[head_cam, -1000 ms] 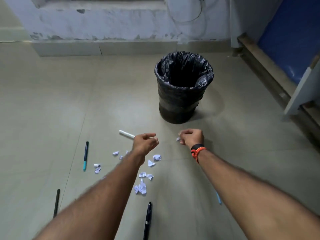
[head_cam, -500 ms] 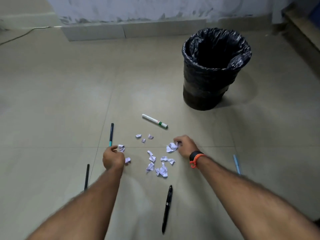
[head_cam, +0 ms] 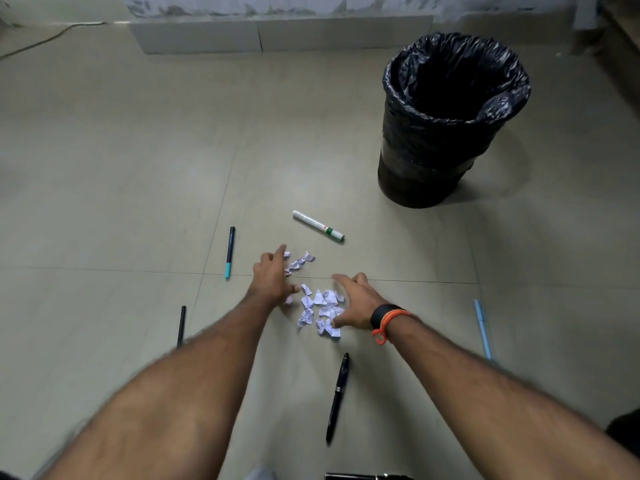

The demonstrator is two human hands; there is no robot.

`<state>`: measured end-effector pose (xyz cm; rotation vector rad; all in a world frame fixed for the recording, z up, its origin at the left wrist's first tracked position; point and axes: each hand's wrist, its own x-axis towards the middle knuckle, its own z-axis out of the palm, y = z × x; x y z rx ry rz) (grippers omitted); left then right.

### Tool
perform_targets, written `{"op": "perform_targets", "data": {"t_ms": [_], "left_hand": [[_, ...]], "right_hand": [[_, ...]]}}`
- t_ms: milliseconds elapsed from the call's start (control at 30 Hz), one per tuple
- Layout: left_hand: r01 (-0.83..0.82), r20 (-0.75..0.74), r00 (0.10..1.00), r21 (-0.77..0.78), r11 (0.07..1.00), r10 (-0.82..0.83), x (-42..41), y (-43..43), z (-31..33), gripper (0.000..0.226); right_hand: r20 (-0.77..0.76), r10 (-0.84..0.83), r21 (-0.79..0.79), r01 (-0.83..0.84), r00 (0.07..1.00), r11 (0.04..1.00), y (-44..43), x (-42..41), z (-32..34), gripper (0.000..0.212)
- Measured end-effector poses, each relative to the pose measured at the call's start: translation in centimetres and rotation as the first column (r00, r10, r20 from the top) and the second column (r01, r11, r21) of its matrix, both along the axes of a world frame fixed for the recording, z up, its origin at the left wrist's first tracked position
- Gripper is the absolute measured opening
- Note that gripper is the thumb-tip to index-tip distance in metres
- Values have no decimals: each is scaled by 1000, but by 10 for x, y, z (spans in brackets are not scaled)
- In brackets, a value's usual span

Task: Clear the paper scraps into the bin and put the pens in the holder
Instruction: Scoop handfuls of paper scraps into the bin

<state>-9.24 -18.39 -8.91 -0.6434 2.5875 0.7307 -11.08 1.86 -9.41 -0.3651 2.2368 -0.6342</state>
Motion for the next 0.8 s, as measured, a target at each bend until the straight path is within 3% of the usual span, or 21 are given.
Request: {"op": "perform_targets", "data": {"t_ms": [67,133,233,333,433,600,700,800], "left_hand": [[72,66,996,-95,993,-65,-12,-8,4,113],[219,194,963,-150,964,-189,-20,-12,7,115],[402,316,885,-150,903,-342,-22,-10,6,115],[518,301,837,-166,839,-457,-9,-5,-4,116],[490,215,865,-171,855,-453,12,5,-9,109],[388,130,919,-121,914,-373,39,25,-13,143],[252,85,966,-107,962,-244,39,25,-13,134],[224,89,973,-145,964,-212,41,25,-6,131]], "right_hand": [[-22,-12,57,13,1000,998,5,3,-1,119],[-75,30,111,-21,997,994,3,12,-5,122],[-152,35,89,-22,988,996,-8,25,-13,106],[-188,-13,1,13,982,1000,-18,29,-17,79],[-186,-23,-40,15,982,999,-29,26,-18,72],[-113,-8,-31,5,994,1000,-35,18,-18,99],[-113,-7,-32,3,994,999,-38,17,-18,95],[-164,-108,-79,96,980,992,-40,-1,-16,81]]}}
